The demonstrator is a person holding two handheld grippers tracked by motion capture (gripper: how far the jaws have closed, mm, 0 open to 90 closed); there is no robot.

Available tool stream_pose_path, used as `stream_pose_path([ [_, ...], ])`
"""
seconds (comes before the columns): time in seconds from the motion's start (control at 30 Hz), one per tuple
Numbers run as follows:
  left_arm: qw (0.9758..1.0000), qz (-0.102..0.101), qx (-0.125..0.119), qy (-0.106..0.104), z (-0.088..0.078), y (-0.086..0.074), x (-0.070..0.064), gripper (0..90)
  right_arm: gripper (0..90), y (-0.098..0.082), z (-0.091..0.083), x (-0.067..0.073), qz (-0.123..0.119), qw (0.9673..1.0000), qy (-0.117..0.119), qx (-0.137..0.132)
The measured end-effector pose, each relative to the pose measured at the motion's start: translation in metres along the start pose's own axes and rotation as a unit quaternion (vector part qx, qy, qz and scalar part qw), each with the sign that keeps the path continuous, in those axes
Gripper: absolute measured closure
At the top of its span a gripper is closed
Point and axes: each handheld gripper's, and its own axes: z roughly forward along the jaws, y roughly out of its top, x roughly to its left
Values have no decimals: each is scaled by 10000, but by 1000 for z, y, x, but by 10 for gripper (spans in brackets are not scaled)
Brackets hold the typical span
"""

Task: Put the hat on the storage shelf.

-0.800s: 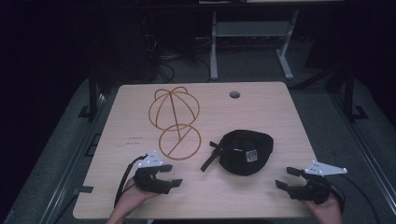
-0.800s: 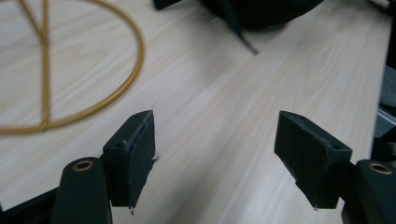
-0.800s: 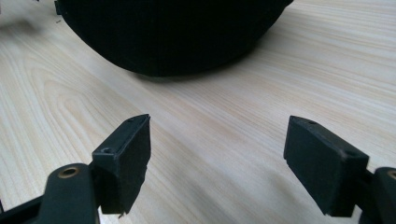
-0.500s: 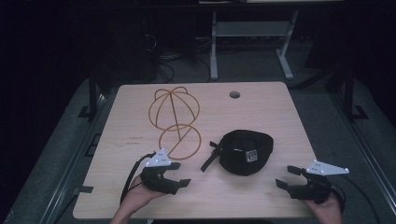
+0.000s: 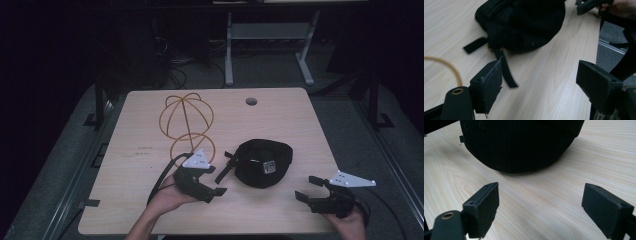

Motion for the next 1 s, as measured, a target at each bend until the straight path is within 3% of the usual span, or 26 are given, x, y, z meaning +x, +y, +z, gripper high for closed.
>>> stream_pose_path([
  [0.37,9991,386,122,-104,21,44,-3,206,141,0,0,1,-46,10000,53,5],
  [0.67,9961,783,330,-226,47,85,-8,222,145,0,-4,3,-42,9998,132,-133],
  [0.9,9942,831,572,-385,69,99,-7,241,150,0,-5,2,-70,9997,177,-139],
  [1.0,9919,896,768,-479,80,104,-8,264,151,0,-7,3,-75,9995,192,-233],
])
